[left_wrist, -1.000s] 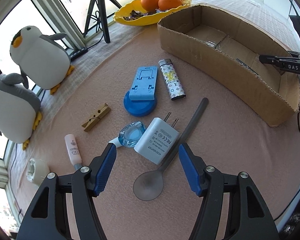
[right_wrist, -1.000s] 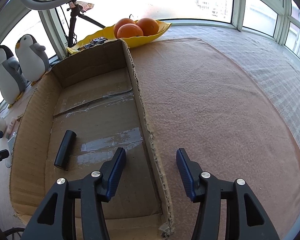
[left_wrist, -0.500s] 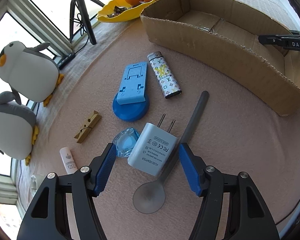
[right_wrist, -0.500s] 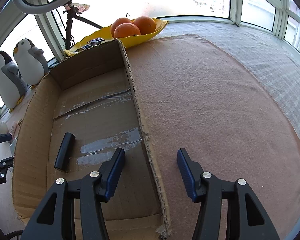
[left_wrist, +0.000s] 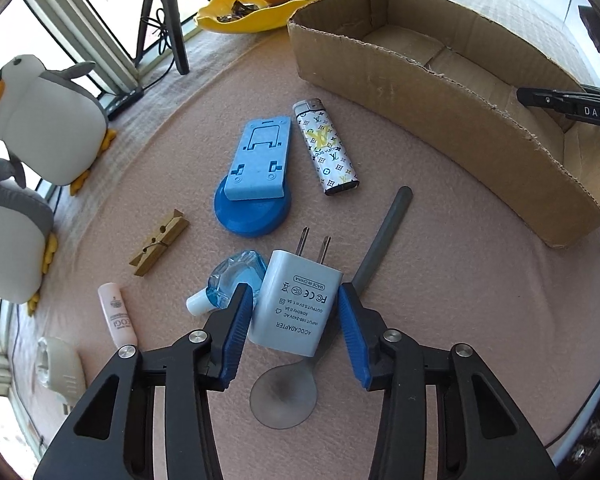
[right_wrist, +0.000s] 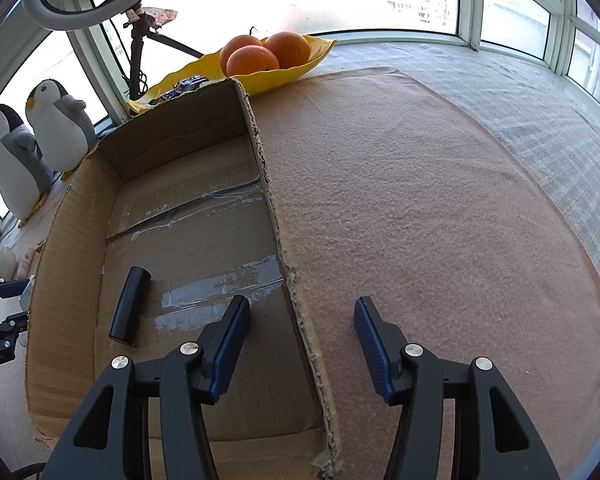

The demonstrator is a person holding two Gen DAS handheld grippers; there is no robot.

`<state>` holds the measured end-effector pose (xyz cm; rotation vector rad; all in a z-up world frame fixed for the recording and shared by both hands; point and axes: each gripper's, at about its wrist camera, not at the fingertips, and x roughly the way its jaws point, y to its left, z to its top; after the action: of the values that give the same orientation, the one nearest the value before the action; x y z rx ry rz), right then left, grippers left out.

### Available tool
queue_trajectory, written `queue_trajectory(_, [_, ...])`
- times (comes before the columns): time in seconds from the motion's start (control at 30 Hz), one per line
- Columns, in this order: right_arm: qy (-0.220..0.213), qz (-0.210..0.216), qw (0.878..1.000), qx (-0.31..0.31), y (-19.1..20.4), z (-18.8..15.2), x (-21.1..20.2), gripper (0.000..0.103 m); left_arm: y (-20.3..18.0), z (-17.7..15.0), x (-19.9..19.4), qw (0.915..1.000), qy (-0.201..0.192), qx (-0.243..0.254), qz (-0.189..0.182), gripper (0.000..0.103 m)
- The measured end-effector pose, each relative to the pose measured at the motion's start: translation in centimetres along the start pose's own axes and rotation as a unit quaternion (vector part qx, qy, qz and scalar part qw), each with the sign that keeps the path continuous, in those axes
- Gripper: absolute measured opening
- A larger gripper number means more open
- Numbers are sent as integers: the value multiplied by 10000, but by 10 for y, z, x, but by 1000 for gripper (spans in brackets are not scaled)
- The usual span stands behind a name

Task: Organize rigid objects
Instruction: 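Move the left gripper to the white power adapter and grasp it, then carry the white adapter with the left gripper into the box and release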

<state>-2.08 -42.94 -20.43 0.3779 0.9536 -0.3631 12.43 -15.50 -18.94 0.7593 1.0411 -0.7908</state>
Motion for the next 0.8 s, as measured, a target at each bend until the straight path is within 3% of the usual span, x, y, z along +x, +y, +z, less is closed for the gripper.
queue_trajectory(0.2, [3, 0, 10000, 2, 0, 0, 0, 50, 11, -5, 3, 9980, 104, -475, -391, 38])
queue_trajectory(0.4, [6, -1, 10000, 14, 0, 0, 0, 50, 18, -14, 4, 9908, 238, -1012, -867, 35])
queue_trajectory(0.8, [14, 8, 10000, 16, -1, -1, 1, 50, 11, -11, 10, 9922, 135, -1146, -465, 35])
